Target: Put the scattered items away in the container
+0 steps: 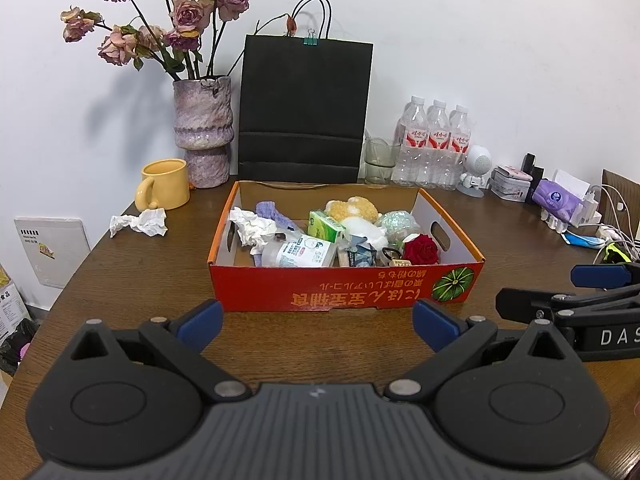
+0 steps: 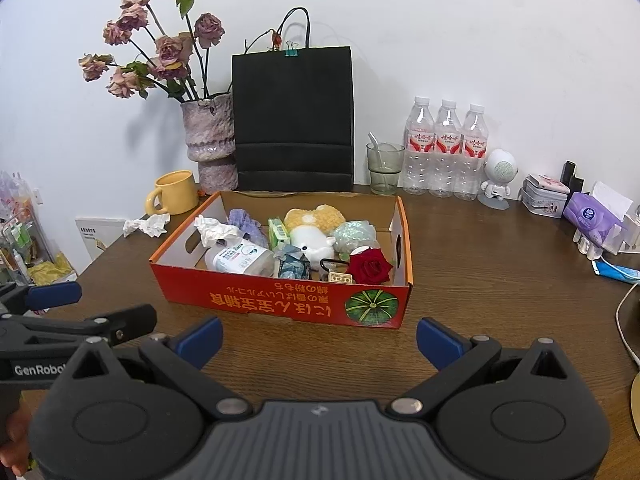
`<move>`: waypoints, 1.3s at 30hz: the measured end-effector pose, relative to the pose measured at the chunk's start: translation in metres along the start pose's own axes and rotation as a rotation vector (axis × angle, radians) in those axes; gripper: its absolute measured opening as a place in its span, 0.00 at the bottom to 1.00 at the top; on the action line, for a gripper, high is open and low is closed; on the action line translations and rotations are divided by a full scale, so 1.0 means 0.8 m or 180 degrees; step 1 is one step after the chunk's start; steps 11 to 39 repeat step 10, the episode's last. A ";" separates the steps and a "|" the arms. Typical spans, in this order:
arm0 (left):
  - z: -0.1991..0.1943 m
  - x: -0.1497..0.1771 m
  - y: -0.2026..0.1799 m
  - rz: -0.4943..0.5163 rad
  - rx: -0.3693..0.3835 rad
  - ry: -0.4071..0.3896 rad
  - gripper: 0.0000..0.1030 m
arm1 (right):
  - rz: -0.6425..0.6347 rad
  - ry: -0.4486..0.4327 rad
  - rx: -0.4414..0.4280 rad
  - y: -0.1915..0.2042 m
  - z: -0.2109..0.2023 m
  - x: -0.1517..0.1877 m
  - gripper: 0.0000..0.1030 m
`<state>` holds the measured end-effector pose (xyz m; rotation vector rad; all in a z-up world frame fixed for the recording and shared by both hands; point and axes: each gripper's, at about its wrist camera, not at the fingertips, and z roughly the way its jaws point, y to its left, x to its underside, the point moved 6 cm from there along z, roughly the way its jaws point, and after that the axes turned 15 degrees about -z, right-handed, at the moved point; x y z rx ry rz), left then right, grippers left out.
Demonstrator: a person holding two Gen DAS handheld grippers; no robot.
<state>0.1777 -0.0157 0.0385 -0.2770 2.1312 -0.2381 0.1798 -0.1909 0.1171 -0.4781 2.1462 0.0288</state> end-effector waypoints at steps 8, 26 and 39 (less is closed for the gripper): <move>0.001 0.002 -0.002 0.0004 0.0023 -0.0006 1.00 | 0.0017 0.0005 0.0003 -0.002 0.001 0.003 1.00; 0.001 0.002 -0.002 0.0007 0.0031 -0.0002 1.00 | 0.0016 0.0002 0.0008 -0.003 0.000 0.004 1.00; 0.001 0.002 -0.002 0.0007 0.0031 -0.0002 1.00 | 0.0016 0.0002 0.0008 -0.003 0.000 0.004 1.00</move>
